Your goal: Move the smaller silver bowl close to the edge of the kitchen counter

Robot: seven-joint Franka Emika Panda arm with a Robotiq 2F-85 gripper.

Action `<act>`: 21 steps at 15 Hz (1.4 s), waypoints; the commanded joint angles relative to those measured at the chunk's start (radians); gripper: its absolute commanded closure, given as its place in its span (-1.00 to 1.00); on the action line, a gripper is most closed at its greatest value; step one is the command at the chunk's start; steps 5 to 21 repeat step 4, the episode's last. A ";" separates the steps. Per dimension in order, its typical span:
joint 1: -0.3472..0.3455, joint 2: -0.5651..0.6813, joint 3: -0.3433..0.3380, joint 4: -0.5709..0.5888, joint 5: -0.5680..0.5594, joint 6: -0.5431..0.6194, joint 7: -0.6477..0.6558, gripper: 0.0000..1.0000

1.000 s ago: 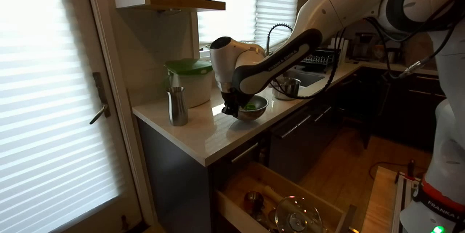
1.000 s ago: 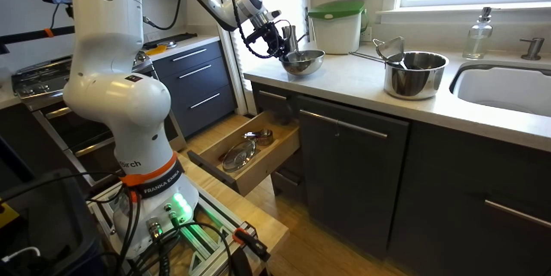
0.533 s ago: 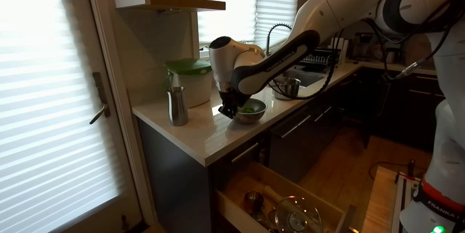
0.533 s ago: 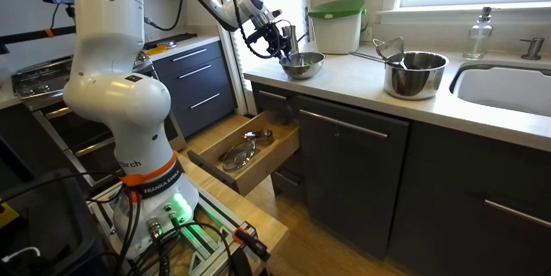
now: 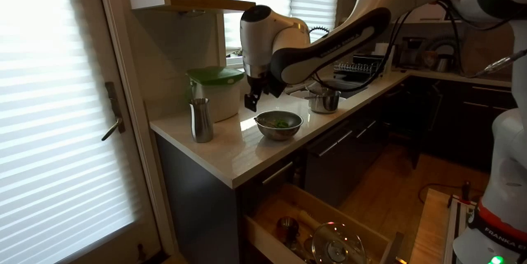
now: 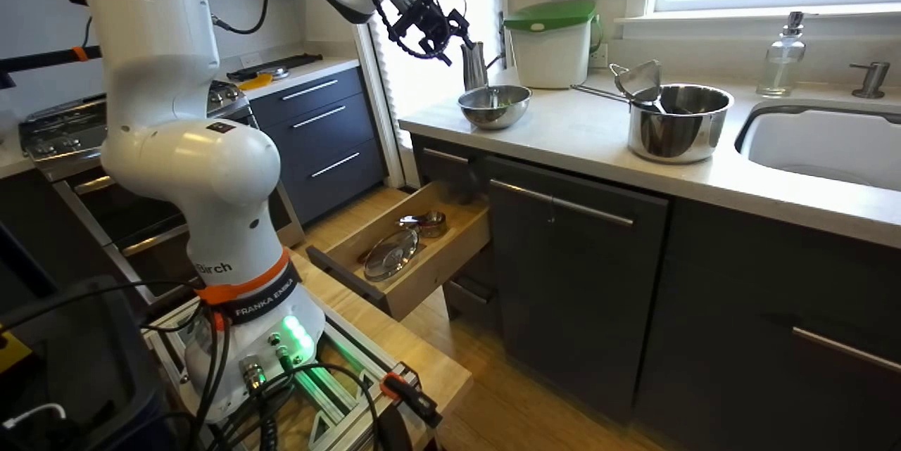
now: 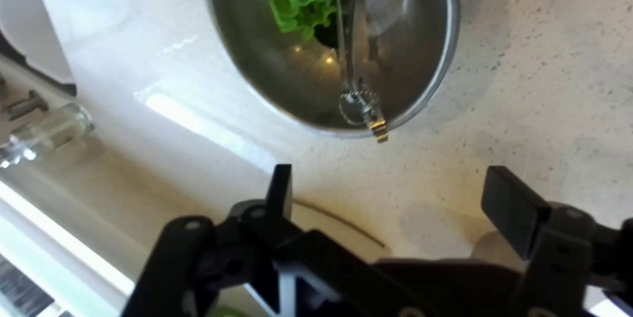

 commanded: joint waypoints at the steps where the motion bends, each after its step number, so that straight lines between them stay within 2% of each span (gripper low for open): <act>1: -0.009 -0.145 0.038 -0.118 -0.175 0.037 -0.010 -1.00; 2: -0.016 -0.159 0.051 -0.121 -0.221 0.033 -0.026 -1.00; 3: -0.031 -0.097 0.065 -0.047 -0.150 0.003 -0.009 -0.99; 4: -0.033 -0.120 0.073 -0.060 -0.178 0.003 -0.013 -1.00; 21: -0.033 -0.120 0.073 -0.060 -0.178 0.003 -0.013 -1.00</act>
